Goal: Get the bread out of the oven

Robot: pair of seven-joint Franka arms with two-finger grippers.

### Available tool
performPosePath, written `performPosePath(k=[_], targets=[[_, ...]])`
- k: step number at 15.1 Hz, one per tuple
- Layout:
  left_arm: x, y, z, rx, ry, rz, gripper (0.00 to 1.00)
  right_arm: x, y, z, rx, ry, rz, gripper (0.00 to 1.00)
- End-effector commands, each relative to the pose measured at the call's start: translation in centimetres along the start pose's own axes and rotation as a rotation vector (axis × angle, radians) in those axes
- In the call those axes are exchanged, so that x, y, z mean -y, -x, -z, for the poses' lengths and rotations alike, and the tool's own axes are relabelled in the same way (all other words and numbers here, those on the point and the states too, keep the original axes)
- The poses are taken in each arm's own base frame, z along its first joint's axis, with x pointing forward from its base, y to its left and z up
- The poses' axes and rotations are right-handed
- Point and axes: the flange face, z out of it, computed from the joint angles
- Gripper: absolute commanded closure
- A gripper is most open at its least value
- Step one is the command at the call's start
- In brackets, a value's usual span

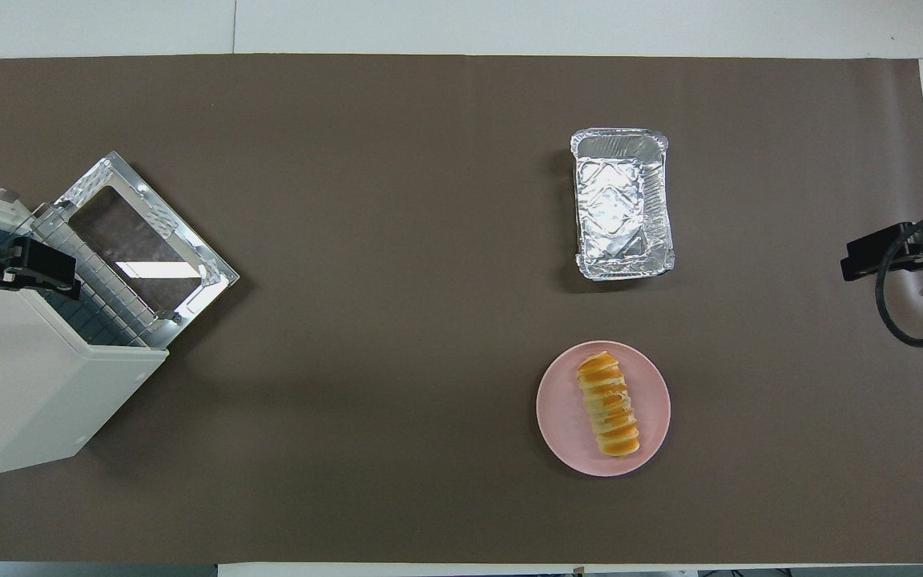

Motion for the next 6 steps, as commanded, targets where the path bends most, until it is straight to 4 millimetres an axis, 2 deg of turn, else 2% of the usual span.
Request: performPosePath(k=[1,6], targets=[[0.37,0.38,0.46,-0.011,0.006,0.007,0.00,-0.12,0.36,-0.10,-0.011,0.015,0.021,0.00],[0.29,0.38,0.46,-0.011,0.006,0.004,0.00,-0.29,0.32,0.06,-0.011,0.015,0.018,0.00]])
